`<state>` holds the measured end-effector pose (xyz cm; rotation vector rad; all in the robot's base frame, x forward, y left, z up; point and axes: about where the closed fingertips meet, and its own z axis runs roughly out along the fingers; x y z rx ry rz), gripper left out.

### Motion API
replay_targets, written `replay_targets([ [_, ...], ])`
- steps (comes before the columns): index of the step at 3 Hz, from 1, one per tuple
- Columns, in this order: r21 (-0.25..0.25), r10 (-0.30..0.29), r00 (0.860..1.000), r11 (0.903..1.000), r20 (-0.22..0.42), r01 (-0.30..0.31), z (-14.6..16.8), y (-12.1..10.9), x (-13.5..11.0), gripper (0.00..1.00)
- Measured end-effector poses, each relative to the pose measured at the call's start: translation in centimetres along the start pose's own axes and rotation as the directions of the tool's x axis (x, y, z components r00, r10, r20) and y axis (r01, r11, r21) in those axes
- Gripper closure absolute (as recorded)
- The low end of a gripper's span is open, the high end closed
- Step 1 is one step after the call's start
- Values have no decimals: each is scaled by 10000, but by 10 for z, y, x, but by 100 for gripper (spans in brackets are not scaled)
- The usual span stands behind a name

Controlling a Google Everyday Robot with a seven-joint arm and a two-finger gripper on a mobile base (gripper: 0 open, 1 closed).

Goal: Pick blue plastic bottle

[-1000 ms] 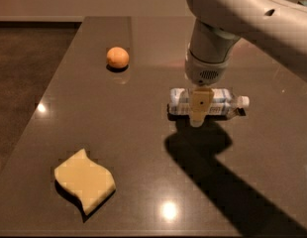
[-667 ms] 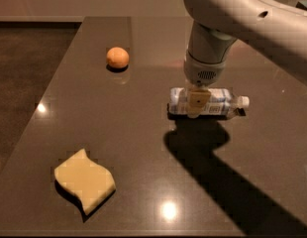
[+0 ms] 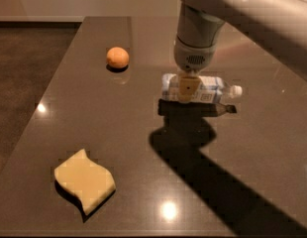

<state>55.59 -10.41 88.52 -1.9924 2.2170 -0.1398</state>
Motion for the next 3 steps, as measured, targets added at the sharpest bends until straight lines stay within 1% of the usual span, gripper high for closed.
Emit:
replay_targets([
  [1,420,213,9997,9989,-97,-209,-28,-5,-24,100],
  [2,802,426,9990,9959,-105,-416,-49,-10,-52,100],
  [3,880,421,9991,9952,-22,-418,-48,-12,-56,100],
])
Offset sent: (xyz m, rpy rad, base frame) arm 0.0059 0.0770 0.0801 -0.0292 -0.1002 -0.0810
